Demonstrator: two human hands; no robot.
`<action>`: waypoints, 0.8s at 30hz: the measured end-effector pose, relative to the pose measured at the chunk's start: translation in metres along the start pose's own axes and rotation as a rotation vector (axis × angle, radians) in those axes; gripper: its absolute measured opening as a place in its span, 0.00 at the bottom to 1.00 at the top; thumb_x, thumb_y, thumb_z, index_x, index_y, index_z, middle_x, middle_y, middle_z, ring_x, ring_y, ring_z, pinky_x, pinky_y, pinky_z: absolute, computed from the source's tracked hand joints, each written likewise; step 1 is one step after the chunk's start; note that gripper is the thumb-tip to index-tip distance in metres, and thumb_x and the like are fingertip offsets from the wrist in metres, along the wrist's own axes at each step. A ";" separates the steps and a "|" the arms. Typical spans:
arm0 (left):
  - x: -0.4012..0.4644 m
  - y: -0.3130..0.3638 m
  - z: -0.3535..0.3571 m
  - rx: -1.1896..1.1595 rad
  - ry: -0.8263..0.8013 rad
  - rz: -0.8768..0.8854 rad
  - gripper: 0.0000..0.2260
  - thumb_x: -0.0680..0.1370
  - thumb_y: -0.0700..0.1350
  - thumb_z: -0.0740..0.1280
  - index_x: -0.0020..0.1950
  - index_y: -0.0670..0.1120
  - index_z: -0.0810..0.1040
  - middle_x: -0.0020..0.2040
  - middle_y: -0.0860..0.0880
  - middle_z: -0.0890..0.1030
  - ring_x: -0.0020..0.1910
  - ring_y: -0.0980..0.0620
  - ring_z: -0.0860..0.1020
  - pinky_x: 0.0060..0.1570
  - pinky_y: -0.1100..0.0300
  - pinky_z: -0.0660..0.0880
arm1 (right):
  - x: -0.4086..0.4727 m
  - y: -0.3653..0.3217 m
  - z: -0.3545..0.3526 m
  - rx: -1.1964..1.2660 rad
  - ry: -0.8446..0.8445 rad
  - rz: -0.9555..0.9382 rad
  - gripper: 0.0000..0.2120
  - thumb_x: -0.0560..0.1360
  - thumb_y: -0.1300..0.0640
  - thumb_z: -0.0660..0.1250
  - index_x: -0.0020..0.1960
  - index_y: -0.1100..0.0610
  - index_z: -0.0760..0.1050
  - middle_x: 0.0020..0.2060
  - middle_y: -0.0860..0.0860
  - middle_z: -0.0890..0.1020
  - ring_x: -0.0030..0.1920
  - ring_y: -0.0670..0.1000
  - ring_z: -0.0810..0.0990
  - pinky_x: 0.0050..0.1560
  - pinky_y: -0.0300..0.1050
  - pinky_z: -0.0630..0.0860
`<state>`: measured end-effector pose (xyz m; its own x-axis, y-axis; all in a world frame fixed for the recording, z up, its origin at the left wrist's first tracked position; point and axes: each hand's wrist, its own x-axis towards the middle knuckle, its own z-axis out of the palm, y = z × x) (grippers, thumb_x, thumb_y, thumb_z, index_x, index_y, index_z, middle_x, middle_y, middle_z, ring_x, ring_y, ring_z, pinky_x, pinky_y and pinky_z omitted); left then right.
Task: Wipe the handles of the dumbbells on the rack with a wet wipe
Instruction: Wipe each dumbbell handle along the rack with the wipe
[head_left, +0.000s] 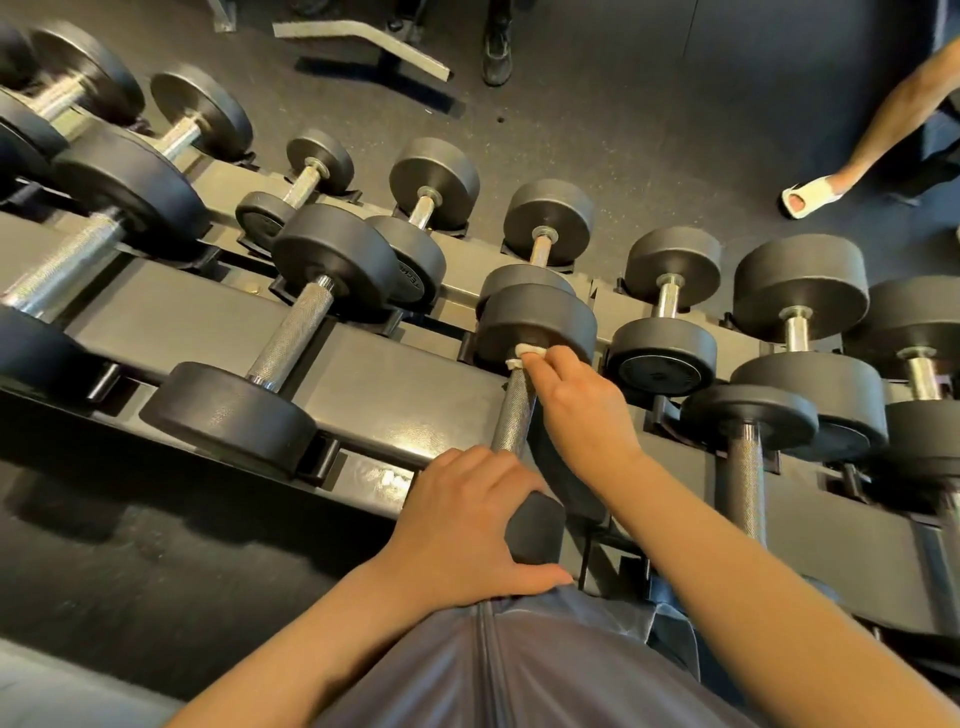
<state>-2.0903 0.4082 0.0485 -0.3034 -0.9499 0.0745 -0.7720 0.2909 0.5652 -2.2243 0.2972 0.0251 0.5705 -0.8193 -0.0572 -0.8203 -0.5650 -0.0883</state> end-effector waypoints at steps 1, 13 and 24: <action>0.000 0.000 0.000 0.001 -0.008 -0.001 0.26 0.64 0.72 0.66 0.49 0.53 0.78 0.44 0.56 0.78 0.43 0.58 0.72 0.42 0.63 0.66 | -0.001 0.001 0.001 0.037 0.025 0.034 0.26 0.55 0.71 0.79 0.53 0.64 0.79 0.37 0.58 0.78 0.26 0.54 0.75 0.21 0.39 0.66; -0.002 -0.001 0.001 0.002 0.011 0.001 0.28 0.65 0.72 0.65 0.50 0.51 0.79 0.44 0.55 0.78 0.43 0.57 0.74 0.43 0.62 0.69 | 0.036 -0.002 -0.040 -0.395 -0.250 -0.389 0.09 0.72 0.60 0.70 0.52 0.60 0.78 0.45 0.55 0.76 0.38 0.53 0.75 0.29 0.42 0.65; -0.006 -0.001 -0.002 -0.014 -0.020 0.010 0.28 0.65 0.71 0.66 0.55 0.52 0.78 0.51 0.56 0.79 0.50 0.58 0.75 0.50 0.63 0.68 | 0.071 -0.037 -0.036 -0.609 -0.505 -0.629 0.15 0.78 0.59 0.63 0.65 0.59 0.73 0.59 0.58 0.71 0.55 0.57 0.76 0.39 0.46 0.69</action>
<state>-2.0868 0.4130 0.0486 -0.3227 -0.9443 0.0640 -0.7609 0.2990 0.5759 -2.1545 0.2560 0.0602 0.7409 -0.2977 -0.6021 -0.1649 -0.9496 0.2666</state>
